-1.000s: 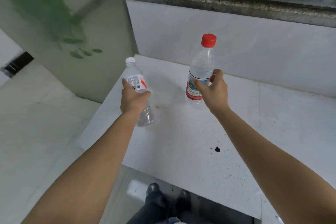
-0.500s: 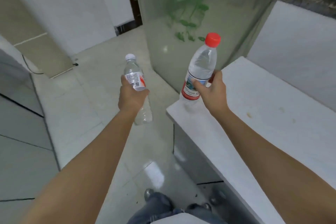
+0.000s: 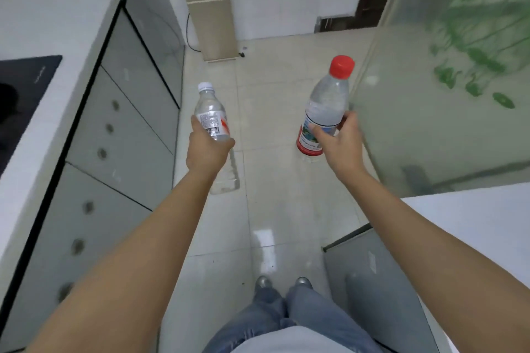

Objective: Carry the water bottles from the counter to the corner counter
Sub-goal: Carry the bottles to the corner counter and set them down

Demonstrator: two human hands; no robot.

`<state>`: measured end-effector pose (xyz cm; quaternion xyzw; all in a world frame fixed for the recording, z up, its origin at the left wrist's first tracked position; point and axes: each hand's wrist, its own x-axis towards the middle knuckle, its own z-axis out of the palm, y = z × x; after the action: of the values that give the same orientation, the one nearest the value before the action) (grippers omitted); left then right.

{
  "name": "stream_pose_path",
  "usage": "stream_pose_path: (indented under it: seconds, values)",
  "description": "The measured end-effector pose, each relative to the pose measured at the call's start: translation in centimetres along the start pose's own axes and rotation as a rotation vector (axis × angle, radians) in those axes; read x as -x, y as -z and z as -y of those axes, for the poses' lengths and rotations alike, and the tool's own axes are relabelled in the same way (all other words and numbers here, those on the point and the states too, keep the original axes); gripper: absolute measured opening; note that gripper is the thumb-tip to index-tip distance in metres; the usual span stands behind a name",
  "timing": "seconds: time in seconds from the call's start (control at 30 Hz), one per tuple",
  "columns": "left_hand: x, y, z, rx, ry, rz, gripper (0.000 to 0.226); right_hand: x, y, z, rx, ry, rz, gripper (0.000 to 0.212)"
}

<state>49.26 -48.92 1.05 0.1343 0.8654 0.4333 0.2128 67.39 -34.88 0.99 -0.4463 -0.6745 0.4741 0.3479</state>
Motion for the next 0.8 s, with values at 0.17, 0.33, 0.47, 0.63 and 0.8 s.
stream_pose_path:
  seconds: [0.17,0.33,0.47,0.63,0.8]
  values:
    - [-0.5,3.6,4.1,0.084,0.092,-0.104,0.068,0.1,-4.7,0.5,0.022,-0.015,0.194,0.045]
    - [-1.3,6.1,6.6,0.076,0.168,-0.175,0.078,0.1,-8.3,1.6,0.034,0.007,0.312,0.052]
    - [-2.2,7.6,7.3,0.061,0.216,-0.206,0.081,-0.2,-10.4,2.3,0.033,0.026,0.355,0.054]
    - [-4.2,8.3,7.0,0.084,0.207,-0.195,0.08,-1.2,-12.1,2.8,0.026,0.043,0.366,0.056]
    - [-6.9,7.7,5.9,0.071,0.204,-0.185,0.079,-3.8,-13.5,2.6,0.031,0.046,0.335,0.056]
